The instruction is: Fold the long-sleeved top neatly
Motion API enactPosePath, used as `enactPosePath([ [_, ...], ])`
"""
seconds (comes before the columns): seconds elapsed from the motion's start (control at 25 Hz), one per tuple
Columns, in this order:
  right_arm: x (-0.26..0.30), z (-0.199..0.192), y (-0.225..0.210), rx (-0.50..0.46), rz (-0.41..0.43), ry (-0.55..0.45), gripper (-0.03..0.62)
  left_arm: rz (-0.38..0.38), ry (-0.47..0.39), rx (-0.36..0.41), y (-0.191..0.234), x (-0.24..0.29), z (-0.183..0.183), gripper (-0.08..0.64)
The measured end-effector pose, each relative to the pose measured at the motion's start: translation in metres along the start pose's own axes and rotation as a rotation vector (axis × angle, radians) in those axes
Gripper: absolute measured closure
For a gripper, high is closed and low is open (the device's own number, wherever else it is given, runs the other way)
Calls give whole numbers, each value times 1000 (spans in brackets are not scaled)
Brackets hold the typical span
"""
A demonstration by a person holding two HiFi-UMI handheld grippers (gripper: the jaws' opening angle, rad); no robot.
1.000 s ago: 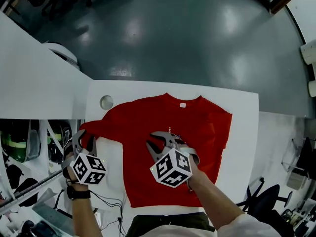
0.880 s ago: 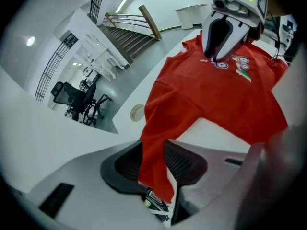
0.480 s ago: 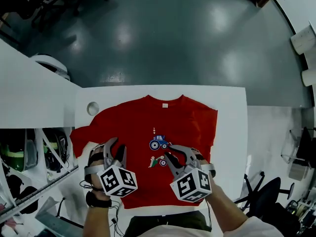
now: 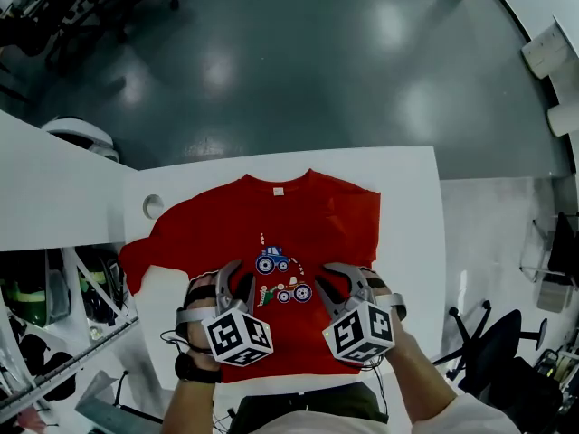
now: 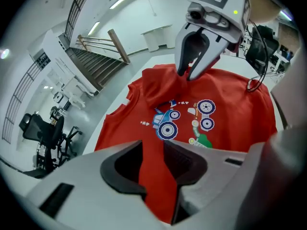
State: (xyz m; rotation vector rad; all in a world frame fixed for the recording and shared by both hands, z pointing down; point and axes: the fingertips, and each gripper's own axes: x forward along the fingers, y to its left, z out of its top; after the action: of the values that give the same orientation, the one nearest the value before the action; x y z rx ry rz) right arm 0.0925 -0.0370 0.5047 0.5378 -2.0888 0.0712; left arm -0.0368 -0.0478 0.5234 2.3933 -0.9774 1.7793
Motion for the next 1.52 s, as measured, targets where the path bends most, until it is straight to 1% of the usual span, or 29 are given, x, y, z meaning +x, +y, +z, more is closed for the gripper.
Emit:
enactPosePath([
  [0.12,4,-12,2,-75,-13,51,497,5,26,-6,2,1,-8,419],
  [0.28,14,-25,-2,-198,-59,125,494,15,48,-27,6,1,-18,419],
  [0.4,20,-26,-5,-228,-87,135,514,17,59,-37,6,1,-26,419],
  [0.52,18,-20,-10,-203,-115,100,568,20,67,-54,6,1,-33,419],
  [0.64,19,-17,-10,-185,-110,90,571,26,78,-75,9,0,-45,419],
  [0.72,17,-9,-9,-155,-107,65,572,31,82,-88,11,-3,-52,419],
  [0.8,12,7,-10,-99,-99,19,572,38,86,-103,14,-6,-60,419],
  [1.0,10,56,-18,78,-75,-93,572,59,103,-136,24,-15,-78,419],
  [1.08,15,74,-19,109,-80,-111,572,65,104,-152,26,-19,-86,419],
  [1.16,21,90,-20,79,-103,-109,572,68,105,-168,28,-23,-94,419],
  [1.24,28,106,-19,20,-124,-100,572,69,108,-180,30,-27,-102,419],
  [1.52,72,151,1,-256,-162,-28,571,60,115,-229,31,-34,-129,419],
])
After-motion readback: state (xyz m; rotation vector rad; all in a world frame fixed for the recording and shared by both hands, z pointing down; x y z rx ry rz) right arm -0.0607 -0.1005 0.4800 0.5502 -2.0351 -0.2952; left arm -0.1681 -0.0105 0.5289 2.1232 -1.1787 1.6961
